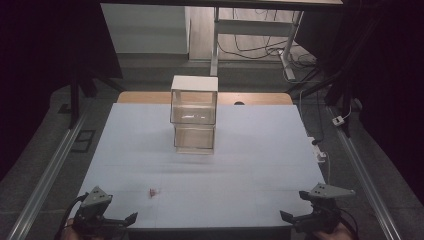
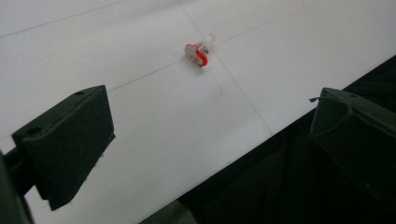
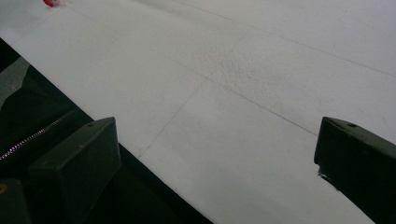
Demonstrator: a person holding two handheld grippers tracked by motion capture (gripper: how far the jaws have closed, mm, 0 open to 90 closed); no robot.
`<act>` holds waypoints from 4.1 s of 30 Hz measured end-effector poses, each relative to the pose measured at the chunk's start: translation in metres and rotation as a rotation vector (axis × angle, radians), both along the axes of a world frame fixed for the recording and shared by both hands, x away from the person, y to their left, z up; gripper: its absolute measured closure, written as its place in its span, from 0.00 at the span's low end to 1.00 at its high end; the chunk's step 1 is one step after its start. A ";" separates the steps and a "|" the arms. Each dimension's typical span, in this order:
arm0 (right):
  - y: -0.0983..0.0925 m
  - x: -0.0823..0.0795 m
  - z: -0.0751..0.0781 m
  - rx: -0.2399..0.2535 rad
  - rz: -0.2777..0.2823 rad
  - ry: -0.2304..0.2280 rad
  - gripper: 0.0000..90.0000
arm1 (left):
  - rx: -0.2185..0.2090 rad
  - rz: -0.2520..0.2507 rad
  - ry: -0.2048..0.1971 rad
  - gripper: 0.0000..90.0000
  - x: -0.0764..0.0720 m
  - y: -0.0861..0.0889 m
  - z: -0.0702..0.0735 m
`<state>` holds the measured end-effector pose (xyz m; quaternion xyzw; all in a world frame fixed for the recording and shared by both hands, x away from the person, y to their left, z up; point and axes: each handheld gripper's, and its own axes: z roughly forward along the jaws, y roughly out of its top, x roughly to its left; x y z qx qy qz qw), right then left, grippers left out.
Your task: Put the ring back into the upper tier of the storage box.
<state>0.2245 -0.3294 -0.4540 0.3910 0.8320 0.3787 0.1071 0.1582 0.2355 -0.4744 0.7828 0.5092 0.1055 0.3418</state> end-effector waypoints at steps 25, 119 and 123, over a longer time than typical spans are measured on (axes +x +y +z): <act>0.003 0.001 -0.001 -0.023 0.015 0.007 0.00 | -0.039 -0.106 -0.036 0.00 0.020 -0.010 0.000; 0.006 0.001 -0.002 -0.039 0.037 0.017 0.00 | 0.185 -0.315 0.113 0.80 0.106 -0.049 -0.041; 0.006 0.001 -0.002 -0.039 0.037 0.018 0.00 | 0.155 -0.305 0.091 0.80 0.106 -0.046 -0.038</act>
